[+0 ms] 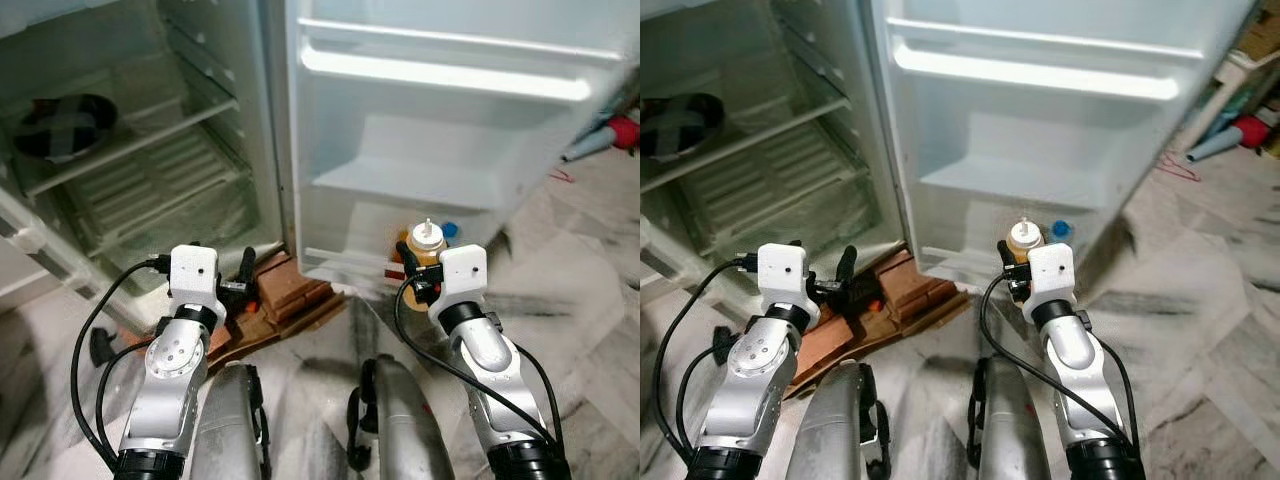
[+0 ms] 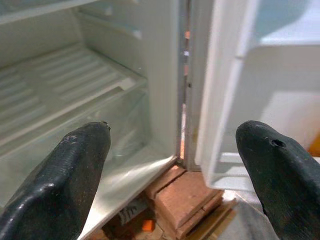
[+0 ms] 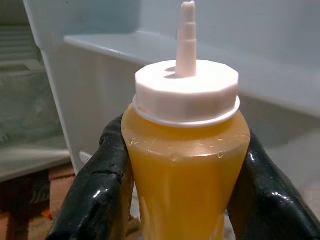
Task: Restocking fridge
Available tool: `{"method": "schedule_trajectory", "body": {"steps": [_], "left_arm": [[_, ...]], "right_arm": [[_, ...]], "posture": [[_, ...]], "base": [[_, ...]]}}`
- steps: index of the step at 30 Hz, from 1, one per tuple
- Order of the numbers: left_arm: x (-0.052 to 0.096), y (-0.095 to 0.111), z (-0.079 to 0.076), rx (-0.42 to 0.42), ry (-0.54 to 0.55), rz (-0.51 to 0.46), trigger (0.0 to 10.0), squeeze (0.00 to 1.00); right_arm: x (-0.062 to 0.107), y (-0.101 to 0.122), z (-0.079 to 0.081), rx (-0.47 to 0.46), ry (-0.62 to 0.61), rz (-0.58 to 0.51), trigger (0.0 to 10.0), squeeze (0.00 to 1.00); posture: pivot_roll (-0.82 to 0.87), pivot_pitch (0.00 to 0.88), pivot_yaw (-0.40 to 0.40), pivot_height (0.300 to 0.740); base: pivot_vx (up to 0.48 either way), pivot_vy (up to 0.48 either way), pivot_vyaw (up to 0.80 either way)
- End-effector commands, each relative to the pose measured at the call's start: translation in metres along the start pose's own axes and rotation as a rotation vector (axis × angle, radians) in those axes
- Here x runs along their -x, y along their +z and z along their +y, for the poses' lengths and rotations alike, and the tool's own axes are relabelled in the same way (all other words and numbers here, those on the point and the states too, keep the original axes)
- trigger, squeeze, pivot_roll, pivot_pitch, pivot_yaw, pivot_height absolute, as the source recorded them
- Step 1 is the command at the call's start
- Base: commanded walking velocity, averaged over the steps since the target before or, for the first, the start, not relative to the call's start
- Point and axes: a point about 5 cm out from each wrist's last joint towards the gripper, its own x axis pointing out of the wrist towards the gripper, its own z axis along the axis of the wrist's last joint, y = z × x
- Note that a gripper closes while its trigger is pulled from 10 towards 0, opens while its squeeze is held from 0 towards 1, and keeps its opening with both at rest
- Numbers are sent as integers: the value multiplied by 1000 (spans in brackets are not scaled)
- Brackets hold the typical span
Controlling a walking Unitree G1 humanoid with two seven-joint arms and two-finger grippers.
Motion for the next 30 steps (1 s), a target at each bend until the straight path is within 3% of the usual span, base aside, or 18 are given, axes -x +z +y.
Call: {"method": "schedule_trajectory", "body": {"steps": [1, 11, 30], "left_arm": [[1, 0, 1, 0, 1, 0, 10000, 0], [0, 1, 2, -1, 3, -3, 10000, 0], [-2, 1, 0, -8, -21, 2, 10000, 0]], "right_arm": [[1, 2, -2, -4, -5, -13, 10000, 0], [-1, 3, -1, 11, 7, -17, 10000, 0], [-1, 4, 2, 22, 16, -18, 10000, 0]], "posture": [[6, 175, -9, 623], [2, 181, -14, 623], [4, 185, -10, 623]], "base": [[0, 0, 0], [140, 0, 0], [290, 301, 0]]}}
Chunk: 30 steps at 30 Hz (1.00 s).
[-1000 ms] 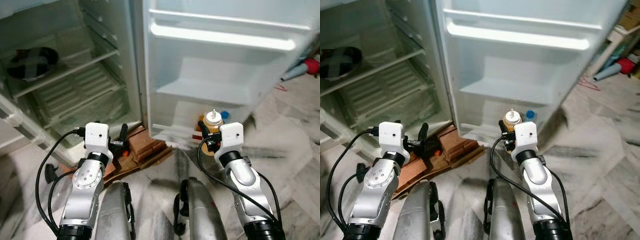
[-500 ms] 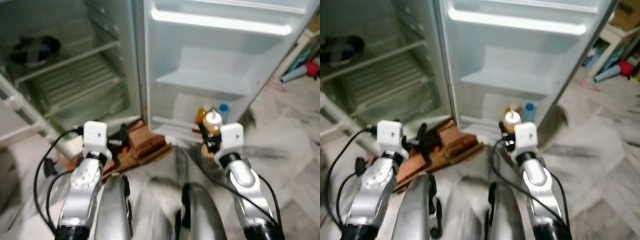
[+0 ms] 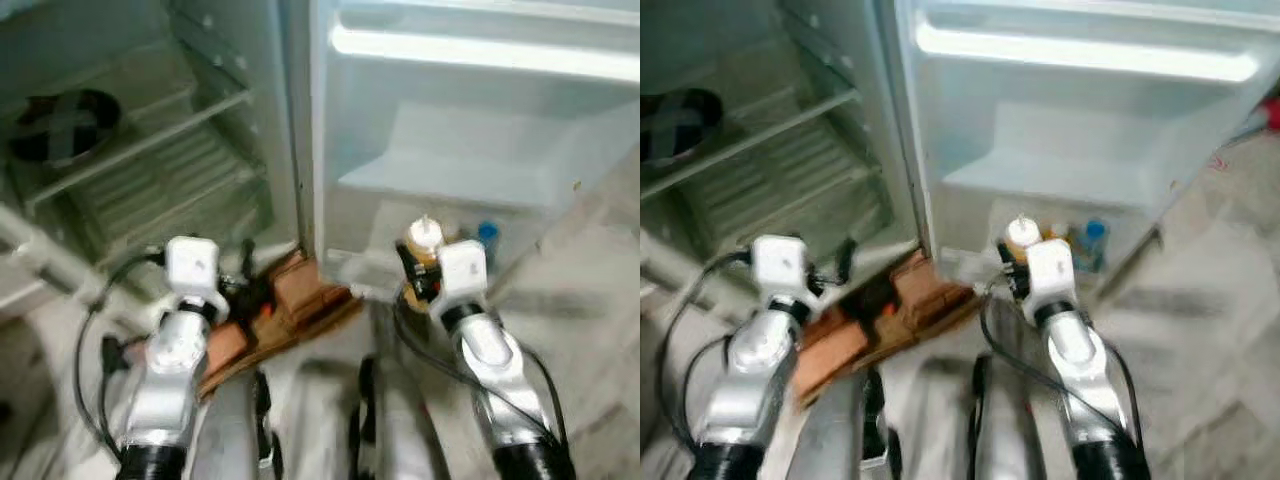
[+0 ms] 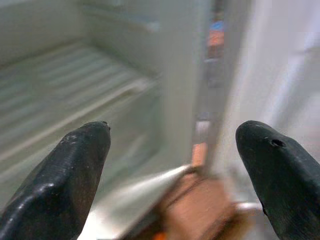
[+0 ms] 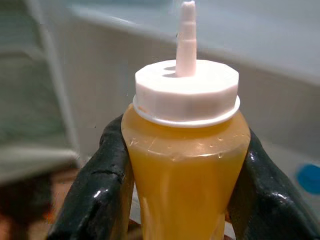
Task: Restocking fridge
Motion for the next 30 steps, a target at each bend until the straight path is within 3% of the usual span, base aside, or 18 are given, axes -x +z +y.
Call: {"method": "schedule_trajectory", "body": {"steps": [1, 13, 25, 30], "left_arm": [[6, -7, 12, -15, 33, 31, 10000, 0], [6, -7, 8, -28, 9, 29, 10000, 0], [6, -6, 6, -23, 6, 27, 10000, 0], [7, -6, 7, -5, 16, 18, 10000, 0]], "right_arm": [[-2, 7, 7, -8, 21, -33, 10000, 0], [-3, 7, 5, 12, 10, -38, 10000, 0], [-3, 7, 5, 19, 8, -34, 10000, 0], [-3, 7, 5, 19, 11, -32, 10000, 0]], "posture": [[4, 185, -10, 623], [5, 183, -18, 623], [7, 193, -18, 623], [6, 197, -19, 623]], "base": [[0, 0, 0], [0, 0, 0], [323, -199, 0], [0, 0, 0]]}}
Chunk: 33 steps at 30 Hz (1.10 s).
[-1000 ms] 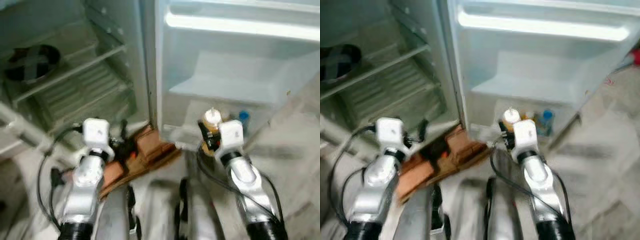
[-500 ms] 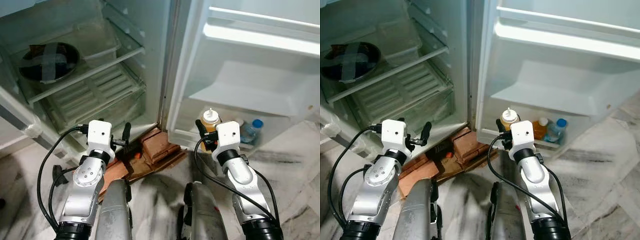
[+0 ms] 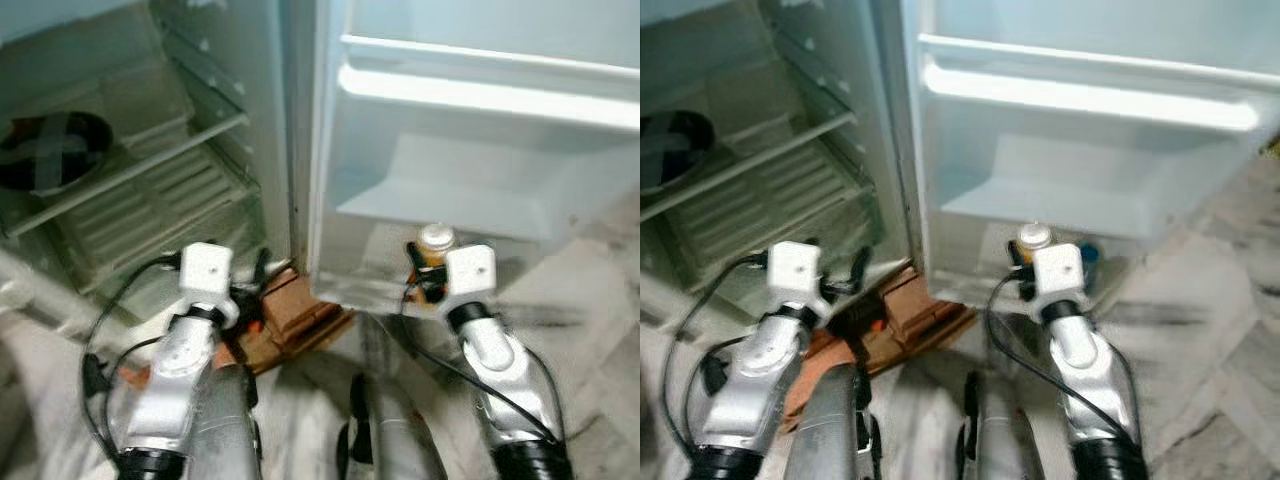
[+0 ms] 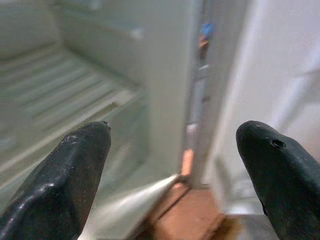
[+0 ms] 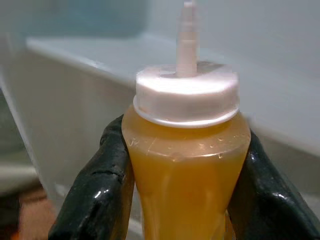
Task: Restocking fridge
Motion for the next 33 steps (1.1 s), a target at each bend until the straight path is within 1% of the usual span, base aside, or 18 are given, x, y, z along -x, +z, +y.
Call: {"method": "schedule_trajectory", "body": {"steps": [1, 12, 15, 17, 20, 21, 26, 30, 31, 32, 33], "left_arm": [[1, 0, -4, 14, -9, -1, 10000, 0], [2, 0, -4, 13, -3, 1, 10000, 0], [4, 0, -2, 10, 7, 1, 10000, 0], [8, 0, 4, 3, 29, 11, 10000, 0], [14, -2, 15, 1, 68, 26, 10000, 0], [16, -3, 16, 0, 71, 28, 10000, 0], [19, 0, 20, -8, 85, 24, 10000, 0], [20, 3, 21, -12, 92, 20, 10000, 0], [20, 3, 21, -12, 92, 20, 10000, 0], [21, 5, 20, -13, 90, 16, 10000, 0], [22, 5, 20, -13, 90, 15, 10000, 0]], "right_arm": [[4, -2, -5, 10, -7, 9, 10000, 0], [5, -5, -1, -2, 27, 27, 10000, 0], [3, -5, 0, -10, 33, 28, 10000, 0], [-3, -3, 2, -9, 44, 15, 10000, 0], [-11, -1, 1, -3, 36, 6, 10000, 0], [-13, 0, 0, 0, 34, 1, 10000, 0], [-21, 0, 3, 4, 39, -8, 10000, 0], [-31, 4, 5, 47, 66, -34, 10000, 0], [-31, 4, 5, 47, 66, -34, 10000, 0], [-38, 7, 5, 56, 70, -47, 10000, 0], [-39, 8, 5, 58, 71, -51, 10000, 0]], "posture": [[5, 197, -18, 623], [13, 201, -29, 623], [21, 207, -27, 609], [25, 216, -19, 594], [38, 240, -15, 574], [44, 245, -14, 569], [62, 252, -15, 564], [75, 265, -8, 564], [75, 265, -8, 564], [79, 272, -7, 564], [84, 278, -5, 564]], "base": [[0, 0, 0], [0, 0, 0], [0, 0, 0], [0, 0, 0], [0, 0, 0], [0, 0, 0], [0, 0, 0], [0, 0, 0], [0, 0, 0], [0, 0, 0], [0, 0, 0]]}}
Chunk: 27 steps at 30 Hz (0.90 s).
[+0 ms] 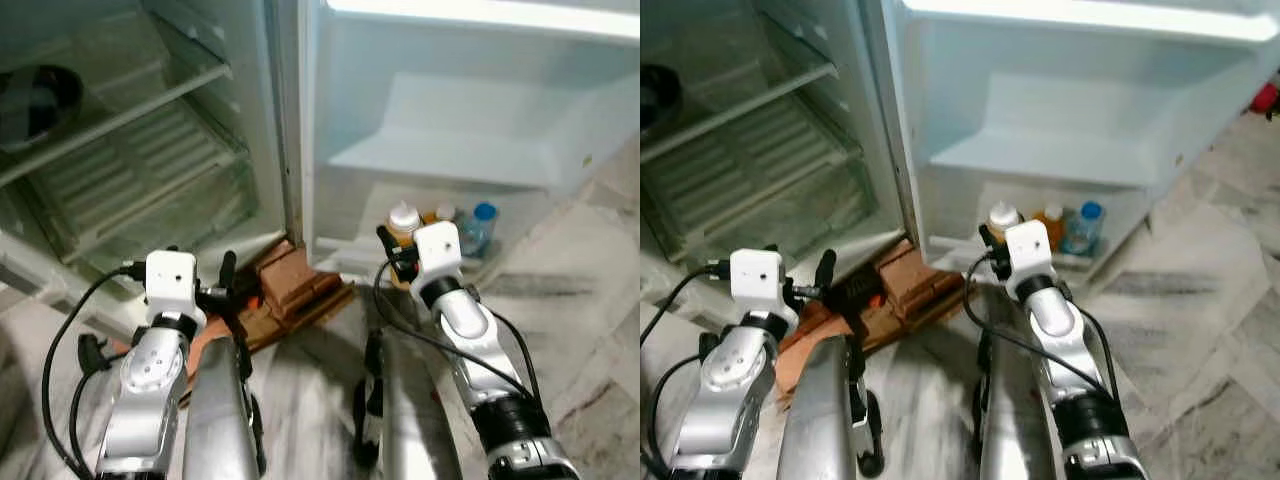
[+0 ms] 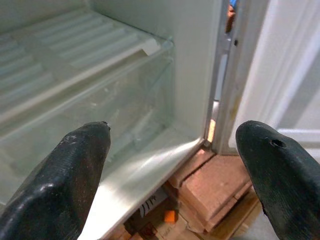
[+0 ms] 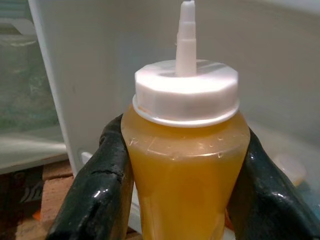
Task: Restocking fridge
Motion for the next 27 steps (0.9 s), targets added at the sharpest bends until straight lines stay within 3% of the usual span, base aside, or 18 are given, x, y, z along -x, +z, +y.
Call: {"method": "schedule_trajectory", "body": {"steps": [1, 7, 10, 17, 20, 23, 27], "left_arm": [[4, 0, 2, 0, 4, 10, 10000, 0], [10, 7, 5, -8, 17, -7, 10000, 0], [14, 14, 3, -2, 18, -19, 10000, 0], [26, 18, -1, 3, 0, -4, 10000, 0], [30, 19, -1, 4, -4, 7, 10000, 0], [33, 20, 0, 4, 0, 17, 10000, 0], [38, 20, 0, 4, 4, 35, 10000, 0]], "right_arm": [[-3, 3, 0, 13, -2, -22, 10000, 0], [-25, 14, 3, 10, 22, -50, 10000, 0], [-38, 27, 2, 74, 16, -105, 10000, 0], [-52, 41, -6, 123, -46, -152, 10000, 0], [-56, 48, -13, 208, -78, -181, 10000, 0], [-57, 45, -18, 230, -107, -160, 10000, 0], [-51, 20, -26, 266, -136, -44, 10000, 0]], "posture": [[86, 281, -4, 564], [113, 316, 5, 564], [130, 338, 10, 564], [153, 378, 23, 564], [164, 393, 26, 564], [173, 407, 25, 564], [190, 423, 24, 564]], "base": [[0, 0, 0], [0, 0, 0], [0, 0, 0], [0, 0, 0], [0, 0, 0], [0, 0, 0], [0, 0, 0]]}}
